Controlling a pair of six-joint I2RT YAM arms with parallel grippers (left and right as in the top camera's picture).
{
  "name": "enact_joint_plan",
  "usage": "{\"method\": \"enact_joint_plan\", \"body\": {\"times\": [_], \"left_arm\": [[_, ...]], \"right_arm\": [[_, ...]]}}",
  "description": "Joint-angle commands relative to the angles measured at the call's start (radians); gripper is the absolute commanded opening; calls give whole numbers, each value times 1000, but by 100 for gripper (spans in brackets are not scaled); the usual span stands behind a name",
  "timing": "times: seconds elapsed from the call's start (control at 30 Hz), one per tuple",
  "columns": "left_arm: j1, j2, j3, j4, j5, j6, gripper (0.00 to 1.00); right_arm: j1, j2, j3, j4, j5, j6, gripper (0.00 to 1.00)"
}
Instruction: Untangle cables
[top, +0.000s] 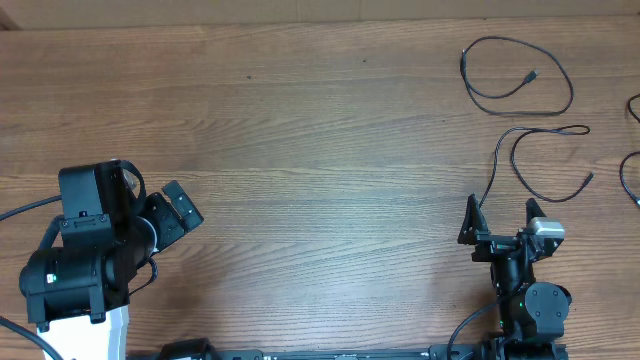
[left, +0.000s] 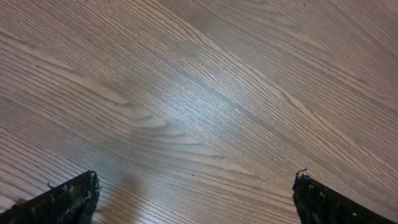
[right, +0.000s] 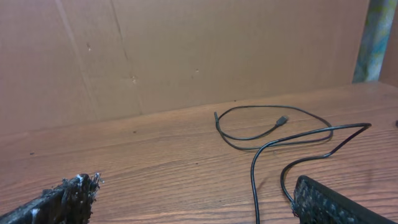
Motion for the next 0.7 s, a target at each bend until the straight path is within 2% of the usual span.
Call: {"method": "enact_joint_plan", "body": {"times": [0.0, 0.67], "left_arm": [[6, 2, 13, 1, 0, 18, 99], [-2, -45, 6, 1, 0, 19, 100]], "right_arm": [[-5, -8, -11, 2, -3, 4, 100], [-5, -8, -11, 2, -3, 4, 100]]}}
